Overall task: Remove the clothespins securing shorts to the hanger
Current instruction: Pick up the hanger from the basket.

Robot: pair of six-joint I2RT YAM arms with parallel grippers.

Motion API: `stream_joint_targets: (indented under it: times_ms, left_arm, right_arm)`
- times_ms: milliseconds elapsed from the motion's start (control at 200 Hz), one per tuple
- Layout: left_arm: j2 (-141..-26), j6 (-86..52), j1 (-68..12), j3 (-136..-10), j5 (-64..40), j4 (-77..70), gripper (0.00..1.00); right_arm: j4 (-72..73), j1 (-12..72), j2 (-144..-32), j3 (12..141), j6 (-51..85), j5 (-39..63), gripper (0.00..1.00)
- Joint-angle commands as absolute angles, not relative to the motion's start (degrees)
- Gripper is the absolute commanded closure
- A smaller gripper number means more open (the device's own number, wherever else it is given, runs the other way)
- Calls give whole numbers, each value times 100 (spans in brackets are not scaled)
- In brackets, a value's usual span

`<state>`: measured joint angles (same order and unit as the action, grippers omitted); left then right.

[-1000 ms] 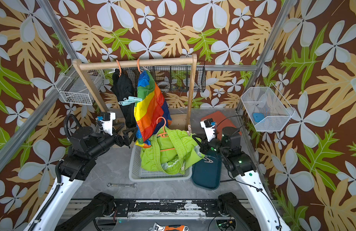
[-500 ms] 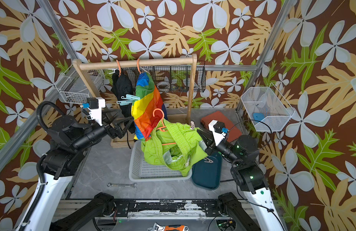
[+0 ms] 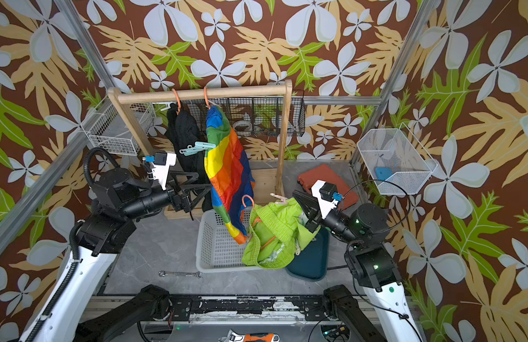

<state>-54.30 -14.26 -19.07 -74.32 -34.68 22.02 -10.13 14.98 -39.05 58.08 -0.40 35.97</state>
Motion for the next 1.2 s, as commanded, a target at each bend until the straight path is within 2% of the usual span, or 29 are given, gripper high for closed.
stream_joint_targets:
  times_ms: [0, 95, 265, 435, 701, 1006, 1196]
  left_arm:
    - [-5277, -1520, -1951, -7249, -3508, 1907, 0]
    - [-5246, -1526, -2325, -7132, -3639, 1804, 0]
    - [-5543, -1044, -3338, -7302, -2859, 2314, 0]
    - [-5482, -1057, -3410, -6675, -2717, 2021, 1]
    - [-5634, -1581, -3463, -5181, -2719, 47, 1]
    - [-6151, -2206, -3460, -4577, -3226, -1773, 0]
    - [-6357, -2489, -3484, -4421, -3349, -2313, 0]
  right_arm:
    - [-621, 1491, -3932, 5827, -49, 3520, 100]
    - [-487, 1492, -4060, 5849, -5, 3449, 100]
    - [-201, 1490, -4442, 5939, 103, 3507, 100]
    - [-84, 1493, -4649, 6140, 114, 3490, 100]
    - [-148, 1494, -4852, 6478, 138, 3630, 100]
    - [-264, 1493, -4795, 6504, 127, 3619, 100]
    - [-409, 1494, -4799, 6622, 61, 3572, 100]
